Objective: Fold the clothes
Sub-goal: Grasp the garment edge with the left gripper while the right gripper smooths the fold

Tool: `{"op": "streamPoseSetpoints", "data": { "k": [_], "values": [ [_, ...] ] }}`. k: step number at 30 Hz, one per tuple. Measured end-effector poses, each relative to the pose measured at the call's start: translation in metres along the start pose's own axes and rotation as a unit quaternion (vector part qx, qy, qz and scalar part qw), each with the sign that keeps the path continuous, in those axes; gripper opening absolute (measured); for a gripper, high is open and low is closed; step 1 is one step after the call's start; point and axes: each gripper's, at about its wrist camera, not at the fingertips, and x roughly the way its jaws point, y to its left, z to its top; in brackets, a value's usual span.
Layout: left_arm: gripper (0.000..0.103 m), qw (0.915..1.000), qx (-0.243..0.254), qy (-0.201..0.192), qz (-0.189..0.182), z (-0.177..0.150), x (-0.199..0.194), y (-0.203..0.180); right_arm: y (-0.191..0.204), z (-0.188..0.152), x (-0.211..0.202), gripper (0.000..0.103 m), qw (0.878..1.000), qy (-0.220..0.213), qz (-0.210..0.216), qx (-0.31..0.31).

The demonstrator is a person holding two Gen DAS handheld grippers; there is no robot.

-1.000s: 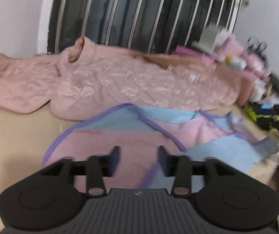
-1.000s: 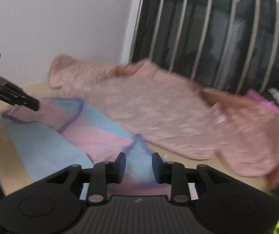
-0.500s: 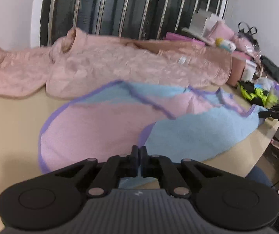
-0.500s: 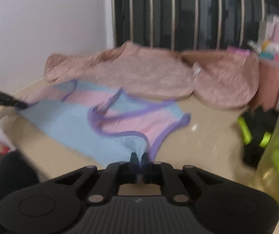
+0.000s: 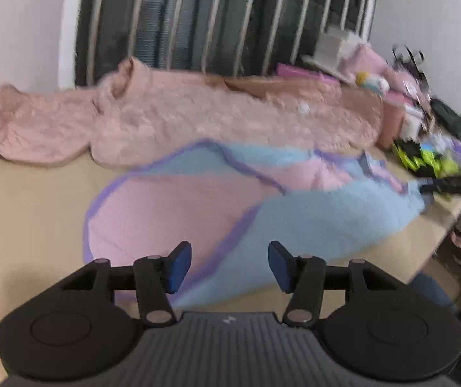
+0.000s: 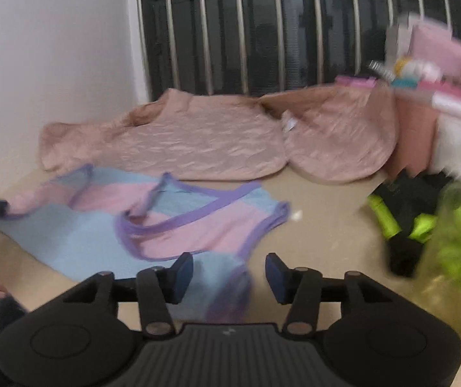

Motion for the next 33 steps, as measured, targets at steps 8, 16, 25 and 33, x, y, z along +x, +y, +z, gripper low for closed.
{"op": "streamPoseSetpoints", "data": {
  "k": [8, 16, 25, 33],
  "values": [
    [0.006, 0.9986, -0.042, 0.011, 0.029, -0.006, -0.005, 0.012, 0.010, -0.005, 0.012, 0.007, 0.997, 0.009, -0.070, 0.025],
    [0.010, 0.9978, -0.039, 0.018, 0.050, -0.014, -0.024, -0.010, 0.015, -0.017, -0.019, 0.015, 0.990, 0.017, -0.139, 0.021],
    [0.045, 0.9989, 0.037, -0.004, 0.029, -0.008, -0.026, -0.007, 0.061, 0.009, -0.042, 0.043, 0.998, -0.034, -0.030, -0.051],
    [0.044, 0.9965, 0.016, 0.019, 0.080, -0.016, -0.018, -0.007, 0.081, 0.011, 0.034, 0.018, 0.998, 0.032, -0.003, -0.053]
  ]
}}
